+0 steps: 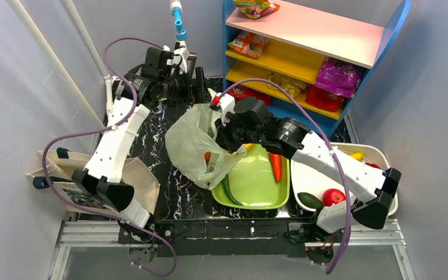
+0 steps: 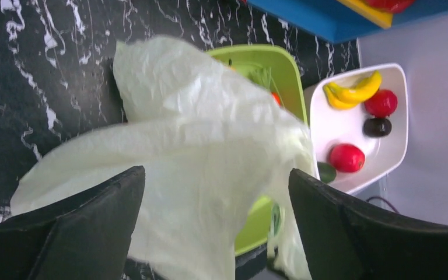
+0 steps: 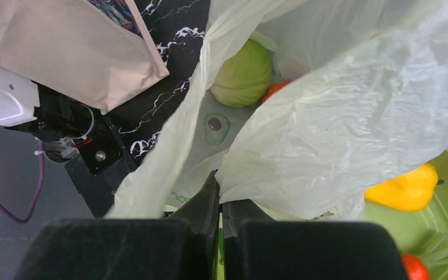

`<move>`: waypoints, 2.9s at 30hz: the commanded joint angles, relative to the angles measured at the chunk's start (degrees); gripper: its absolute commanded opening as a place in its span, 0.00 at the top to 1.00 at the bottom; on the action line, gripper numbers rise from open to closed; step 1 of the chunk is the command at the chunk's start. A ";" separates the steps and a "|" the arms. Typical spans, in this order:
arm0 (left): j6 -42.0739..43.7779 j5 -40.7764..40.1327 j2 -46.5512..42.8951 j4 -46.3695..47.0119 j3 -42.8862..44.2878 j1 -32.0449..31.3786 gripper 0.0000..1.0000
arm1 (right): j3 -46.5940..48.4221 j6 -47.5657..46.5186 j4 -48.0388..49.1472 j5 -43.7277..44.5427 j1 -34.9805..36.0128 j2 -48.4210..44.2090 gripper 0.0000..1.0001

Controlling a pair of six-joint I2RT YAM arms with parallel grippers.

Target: Place the food into the grocery bag and tie it

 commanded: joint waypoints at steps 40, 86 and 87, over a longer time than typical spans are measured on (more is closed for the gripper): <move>-7.19 -30.52 -27.52 17.33 -41.47 -37.38 0.31 | 13.48 1.86 -11.44 3.73 -0.70 5.23 0.99; -8.97 -47.29 -50.09 -5.22 -24.24 -37.58 1.00 | 34.61 5.56 -6.92 -0.42 -2.07 14.58 0.99; -9.95 -46.61 -50.73 -5.70 -25.42 -37.58 1.00 | 33.49 5.86 -6.22 -0.27 -2.21 14.55 0.99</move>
